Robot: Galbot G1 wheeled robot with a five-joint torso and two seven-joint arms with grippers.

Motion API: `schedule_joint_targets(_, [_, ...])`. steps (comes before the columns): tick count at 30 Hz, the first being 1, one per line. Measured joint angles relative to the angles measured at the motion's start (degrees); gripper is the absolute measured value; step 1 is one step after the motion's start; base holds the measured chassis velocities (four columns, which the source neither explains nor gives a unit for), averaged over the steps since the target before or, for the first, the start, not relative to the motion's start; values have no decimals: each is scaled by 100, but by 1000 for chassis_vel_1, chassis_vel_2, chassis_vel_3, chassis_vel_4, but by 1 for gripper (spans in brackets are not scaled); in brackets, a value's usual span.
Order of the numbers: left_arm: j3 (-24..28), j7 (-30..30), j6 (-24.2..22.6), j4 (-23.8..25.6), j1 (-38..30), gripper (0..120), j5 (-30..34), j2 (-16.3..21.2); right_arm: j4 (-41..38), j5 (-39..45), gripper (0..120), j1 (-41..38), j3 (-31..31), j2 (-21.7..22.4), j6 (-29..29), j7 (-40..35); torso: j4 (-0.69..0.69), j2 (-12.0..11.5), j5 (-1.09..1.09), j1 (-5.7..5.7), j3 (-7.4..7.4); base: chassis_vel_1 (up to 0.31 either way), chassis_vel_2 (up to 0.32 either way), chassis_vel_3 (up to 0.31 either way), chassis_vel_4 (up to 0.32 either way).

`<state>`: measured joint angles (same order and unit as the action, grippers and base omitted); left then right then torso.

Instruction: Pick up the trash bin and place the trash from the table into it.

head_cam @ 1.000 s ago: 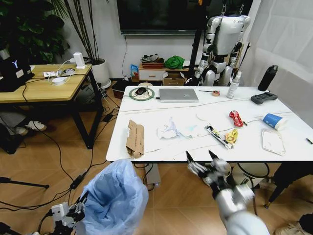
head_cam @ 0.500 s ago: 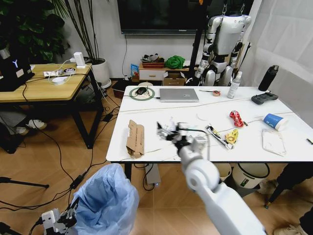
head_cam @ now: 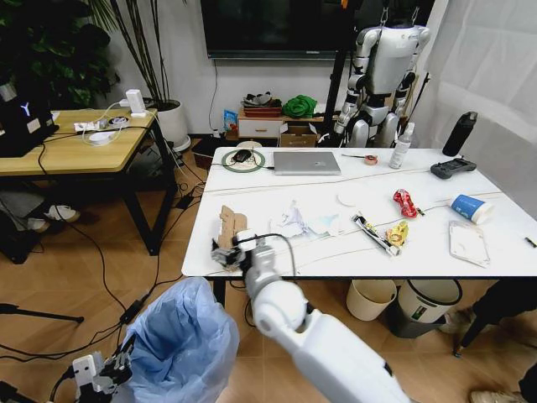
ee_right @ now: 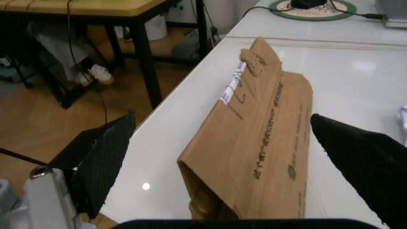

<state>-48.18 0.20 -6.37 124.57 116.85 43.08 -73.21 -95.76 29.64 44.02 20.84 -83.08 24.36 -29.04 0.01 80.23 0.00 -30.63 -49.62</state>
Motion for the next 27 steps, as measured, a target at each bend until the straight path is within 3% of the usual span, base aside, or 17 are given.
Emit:
schedule_joint_targets(4, [1, 0, 3, 22, 6, 0, 2, -10, 400, -277, 95, -72, 109, -212, 20, 66, 0, 0, -1, 0, 0, 0, 0, 0, 0])
schedule_joint_targets(9, [15, 7, 20, 40, -18, 0, 20, -9, 770, -573, 77, -24, 165, -319, -179, 240, 0, 0, -1, 0, 0, 0, 0, 0, 0])
schedule_joint_targets(27, [73, 78, 89, -8, -74, 0, 63, 20, 501, -530, 11, 166, -58, -26, -211, 253, -1, 0, 0, 0, 1, 0, 0, 0, 0])
